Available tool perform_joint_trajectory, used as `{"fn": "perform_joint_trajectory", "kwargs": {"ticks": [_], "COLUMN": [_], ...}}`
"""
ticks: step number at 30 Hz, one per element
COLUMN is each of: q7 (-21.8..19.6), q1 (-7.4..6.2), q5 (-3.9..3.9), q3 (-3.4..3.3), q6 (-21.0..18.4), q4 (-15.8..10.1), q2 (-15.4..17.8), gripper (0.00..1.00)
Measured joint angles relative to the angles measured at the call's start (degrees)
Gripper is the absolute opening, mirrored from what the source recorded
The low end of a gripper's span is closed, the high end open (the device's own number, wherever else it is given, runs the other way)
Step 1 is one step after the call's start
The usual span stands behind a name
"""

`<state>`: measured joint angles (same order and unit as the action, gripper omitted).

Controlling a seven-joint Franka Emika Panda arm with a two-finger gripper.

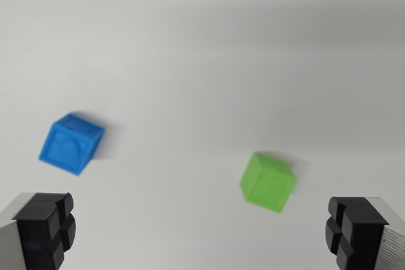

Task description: Stack cube

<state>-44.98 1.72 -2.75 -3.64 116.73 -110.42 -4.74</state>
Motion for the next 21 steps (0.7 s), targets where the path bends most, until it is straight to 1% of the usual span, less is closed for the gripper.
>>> {"fn": "perform_joint_trajectory", "kwargs": {"ticks": [14,21], "q7": [0.0,-0.38], "q1": [0.0,-0.07], "q5": [0.0,0.0], "q3": [0.0,0.0], "q6": [0.0,0.27], "q4": [-0.02,-0.43], "q2": [0.0,0.0], "gripper": [1.0,1.0]}}
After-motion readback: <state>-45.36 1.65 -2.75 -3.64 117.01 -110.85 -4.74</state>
